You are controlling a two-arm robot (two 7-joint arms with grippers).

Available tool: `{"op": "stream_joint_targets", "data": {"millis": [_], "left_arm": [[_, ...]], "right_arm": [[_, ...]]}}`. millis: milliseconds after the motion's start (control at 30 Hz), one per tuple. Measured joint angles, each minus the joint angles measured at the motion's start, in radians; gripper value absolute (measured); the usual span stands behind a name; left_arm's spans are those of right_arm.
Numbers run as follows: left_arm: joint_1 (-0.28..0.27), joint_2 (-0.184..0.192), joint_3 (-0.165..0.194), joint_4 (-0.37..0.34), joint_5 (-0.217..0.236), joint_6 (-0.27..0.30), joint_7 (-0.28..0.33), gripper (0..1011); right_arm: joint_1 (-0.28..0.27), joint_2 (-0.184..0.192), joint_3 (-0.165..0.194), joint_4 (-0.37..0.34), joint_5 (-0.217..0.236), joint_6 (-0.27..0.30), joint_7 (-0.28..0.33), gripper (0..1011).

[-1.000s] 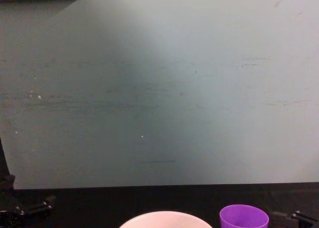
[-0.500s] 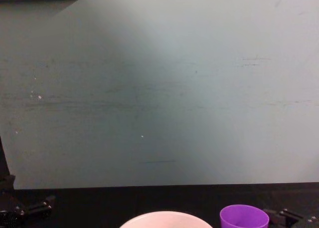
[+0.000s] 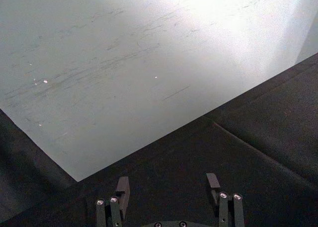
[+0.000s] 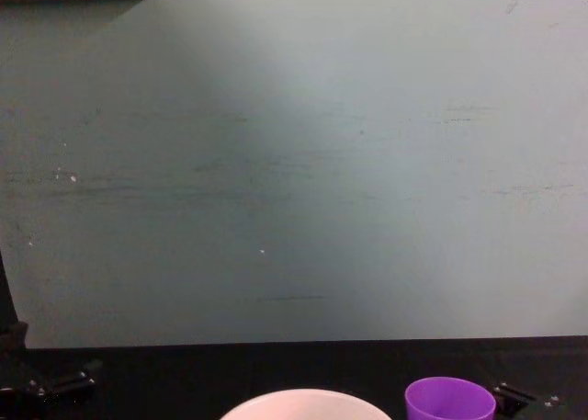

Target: Pick up the cup and pour the mung beans from the cup into the bowl.

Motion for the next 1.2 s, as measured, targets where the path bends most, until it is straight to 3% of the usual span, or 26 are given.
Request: {"op": "stream_joint_targets", "data": {"millis": [967,1200], "left_arm": [[0.0,0.0,0.0,0.0,0.0,0.0,0.0,1000],[0.0,0.0,0.0,0.0,0.0,0.0,0.0,1000]], "right_arm": [[0.0,-0.008,0.006,0.006,-0.005,-0.011,0.003,1010],[0.0,-0.008,0.005,0.006,-0.005,-0.011,0.003,885]]}}
